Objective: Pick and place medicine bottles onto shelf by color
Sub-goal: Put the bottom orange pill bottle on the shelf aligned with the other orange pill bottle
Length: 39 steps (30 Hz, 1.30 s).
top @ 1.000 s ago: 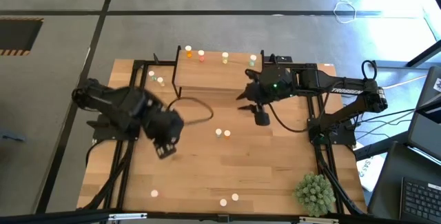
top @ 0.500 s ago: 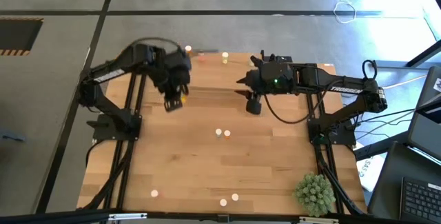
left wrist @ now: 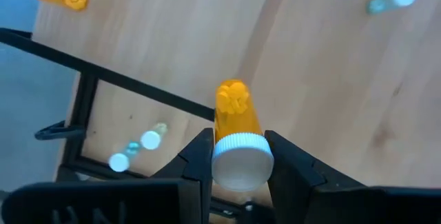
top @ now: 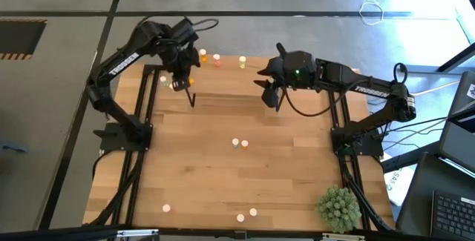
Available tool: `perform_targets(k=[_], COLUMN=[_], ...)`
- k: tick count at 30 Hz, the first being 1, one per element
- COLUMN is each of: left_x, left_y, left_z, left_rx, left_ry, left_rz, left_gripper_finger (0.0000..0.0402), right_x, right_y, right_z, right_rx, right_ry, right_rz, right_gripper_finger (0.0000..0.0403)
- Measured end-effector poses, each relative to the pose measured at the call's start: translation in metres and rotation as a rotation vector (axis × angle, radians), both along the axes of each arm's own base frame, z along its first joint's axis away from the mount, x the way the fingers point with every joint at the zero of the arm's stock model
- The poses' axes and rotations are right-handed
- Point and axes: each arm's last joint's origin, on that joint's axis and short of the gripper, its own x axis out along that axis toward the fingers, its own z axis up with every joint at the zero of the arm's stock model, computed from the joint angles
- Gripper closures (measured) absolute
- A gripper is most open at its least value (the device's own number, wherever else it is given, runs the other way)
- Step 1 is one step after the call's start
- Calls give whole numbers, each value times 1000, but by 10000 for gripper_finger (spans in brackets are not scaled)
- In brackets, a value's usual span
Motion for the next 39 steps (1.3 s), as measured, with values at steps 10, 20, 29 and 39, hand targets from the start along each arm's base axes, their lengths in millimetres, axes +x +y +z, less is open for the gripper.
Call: perform_targets(k=[10, 20, 29, 39], left_x=[30, 56, 67, 69], left_y=[33, 58, 70, 73], left_z=[0, -32, -53, -58], left_rx=[33, 36, 79, 63], left_ry=[1, 134, 258, 263], left_rz=[-58, -94, -90, -119], left_gripper_finger=[312, 312, 312, 312], right_x=[-5, -3, 0, 2], right_y=[-20, -32, -42, -43], right_z=[0, -13, -31, -34], right_rx=[-3, -38, -40, -55], right_ry=[1, 9, -18, -36], right_rz=[-64, 118, 115, 119], right_gripper_finger=[237, 237, 237, 237])
